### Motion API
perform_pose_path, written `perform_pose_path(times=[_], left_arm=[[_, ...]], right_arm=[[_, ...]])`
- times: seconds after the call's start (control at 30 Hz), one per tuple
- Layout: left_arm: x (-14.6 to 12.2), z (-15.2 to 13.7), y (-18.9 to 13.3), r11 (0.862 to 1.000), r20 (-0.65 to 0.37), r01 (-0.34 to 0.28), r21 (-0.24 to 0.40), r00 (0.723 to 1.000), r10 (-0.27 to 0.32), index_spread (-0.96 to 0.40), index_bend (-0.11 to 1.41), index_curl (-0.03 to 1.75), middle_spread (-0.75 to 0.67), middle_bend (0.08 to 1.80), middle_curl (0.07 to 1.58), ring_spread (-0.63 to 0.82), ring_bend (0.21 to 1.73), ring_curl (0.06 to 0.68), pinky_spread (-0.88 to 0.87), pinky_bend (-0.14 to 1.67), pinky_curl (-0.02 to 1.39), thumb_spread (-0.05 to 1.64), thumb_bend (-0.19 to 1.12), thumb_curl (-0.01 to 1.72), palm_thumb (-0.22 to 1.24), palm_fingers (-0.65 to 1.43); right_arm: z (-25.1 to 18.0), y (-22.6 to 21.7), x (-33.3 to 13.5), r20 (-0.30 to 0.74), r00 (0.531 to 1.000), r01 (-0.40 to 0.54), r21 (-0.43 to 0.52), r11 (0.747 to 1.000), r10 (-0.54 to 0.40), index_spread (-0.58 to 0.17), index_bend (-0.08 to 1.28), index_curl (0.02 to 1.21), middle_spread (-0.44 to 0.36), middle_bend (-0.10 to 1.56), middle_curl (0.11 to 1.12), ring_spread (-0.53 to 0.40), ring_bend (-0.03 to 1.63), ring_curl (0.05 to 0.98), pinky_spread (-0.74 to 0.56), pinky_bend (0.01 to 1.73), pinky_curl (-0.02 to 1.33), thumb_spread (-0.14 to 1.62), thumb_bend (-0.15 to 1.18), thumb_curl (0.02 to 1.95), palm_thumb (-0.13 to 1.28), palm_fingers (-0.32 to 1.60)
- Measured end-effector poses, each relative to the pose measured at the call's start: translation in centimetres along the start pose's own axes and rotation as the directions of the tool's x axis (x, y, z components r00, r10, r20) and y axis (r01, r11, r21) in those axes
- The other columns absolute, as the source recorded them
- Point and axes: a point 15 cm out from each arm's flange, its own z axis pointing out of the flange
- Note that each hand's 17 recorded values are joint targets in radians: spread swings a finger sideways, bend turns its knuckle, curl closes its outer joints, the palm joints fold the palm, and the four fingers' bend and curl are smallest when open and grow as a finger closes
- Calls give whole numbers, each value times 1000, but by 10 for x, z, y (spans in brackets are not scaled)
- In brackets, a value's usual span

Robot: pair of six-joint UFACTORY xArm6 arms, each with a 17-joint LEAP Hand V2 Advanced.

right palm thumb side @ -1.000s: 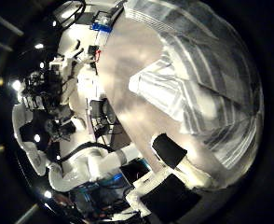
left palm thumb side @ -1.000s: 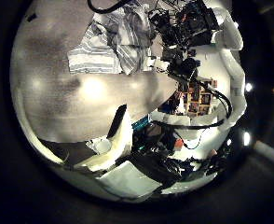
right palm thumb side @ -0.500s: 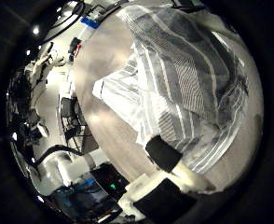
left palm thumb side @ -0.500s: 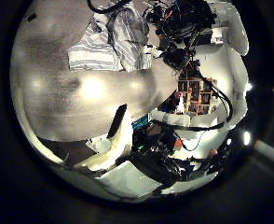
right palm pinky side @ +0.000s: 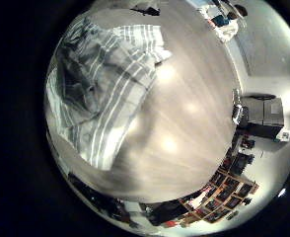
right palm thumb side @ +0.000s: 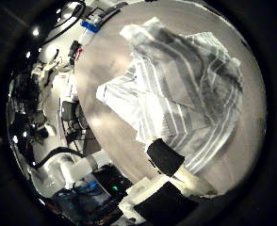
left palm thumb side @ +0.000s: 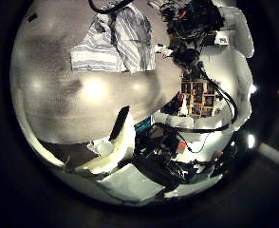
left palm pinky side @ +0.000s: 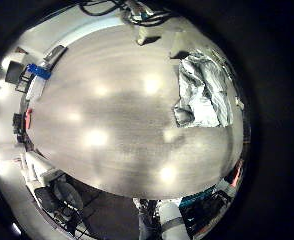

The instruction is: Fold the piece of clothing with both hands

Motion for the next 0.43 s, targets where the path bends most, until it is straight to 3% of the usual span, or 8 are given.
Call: perform_pose_path(times=[0.23,0.43], left_arm=[[18,-14,-5,1000,13,28,-10,1000,-28,-38,187,382,250,173,277,433,621,211,483,346,325,1080,-23,309,324,109],[28,-40,-3,998,73,67,-21,995,-65,-38,186,385,250,172,277,435,621,210,483,347,324,1077,-24,310,321,109]], right_arm=[[-74,71,59,-11,992,-126,-31,992,126,-406,138,250,106,207,306,232,449,250,474,609,305,1109,-24,452,561,-20],[-115,150,97,-92,977,-204,-134,970,193,-396,146,245,110,192,314,234,417,244,459,578,296,1119,-32,430,486,-37]])
